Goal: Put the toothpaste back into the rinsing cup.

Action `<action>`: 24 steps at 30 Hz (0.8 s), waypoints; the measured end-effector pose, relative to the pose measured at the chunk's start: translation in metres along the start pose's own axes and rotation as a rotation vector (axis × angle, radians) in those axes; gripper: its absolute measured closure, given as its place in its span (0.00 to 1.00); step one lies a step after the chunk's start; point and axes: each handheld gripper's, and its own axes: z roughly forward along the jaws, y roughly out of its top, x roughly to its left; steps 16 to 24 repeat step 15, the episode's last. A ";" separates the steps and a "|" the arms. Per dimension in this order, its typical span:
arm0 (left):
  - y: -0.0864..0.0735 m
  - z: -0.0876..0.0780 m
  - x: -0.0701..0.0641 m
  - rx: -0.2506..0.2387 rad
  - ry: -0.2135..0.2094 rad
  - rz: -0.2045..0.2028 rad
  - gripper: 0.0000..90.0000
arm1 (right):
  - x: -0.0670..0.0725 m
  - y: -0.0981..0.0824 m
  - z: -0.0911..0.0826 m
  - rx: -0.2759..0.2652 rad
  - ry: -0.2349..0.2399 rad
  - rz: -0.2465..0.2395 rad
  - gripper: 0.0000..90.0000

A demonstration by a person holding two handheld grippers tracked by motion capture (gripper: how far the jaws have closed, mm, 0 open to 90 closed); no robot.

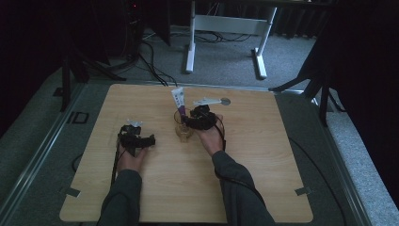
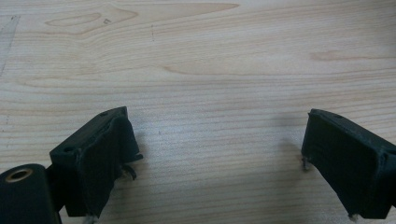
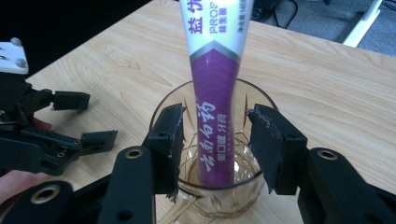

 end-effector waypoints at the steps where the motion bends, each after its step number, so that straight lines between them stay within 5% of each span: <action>1: 0.000 0.000 0.000 0.001 0.000 0.001 0.09 | 0.000 -0.001 -0.001 -0.002 0.002 0.003 0.60; 15: 0.000 0.000 0.000 0.000 0.000 0.000 0.09 | -0.017 -0.019 -0.024 -0.003 -0.014 0.000 0.58; 24: 0.000 0.000 0.000 0.000 0.000 0.000 0.09 | -0.017 -0.019 -0.024 -0.003 -0.014 0.000 0.58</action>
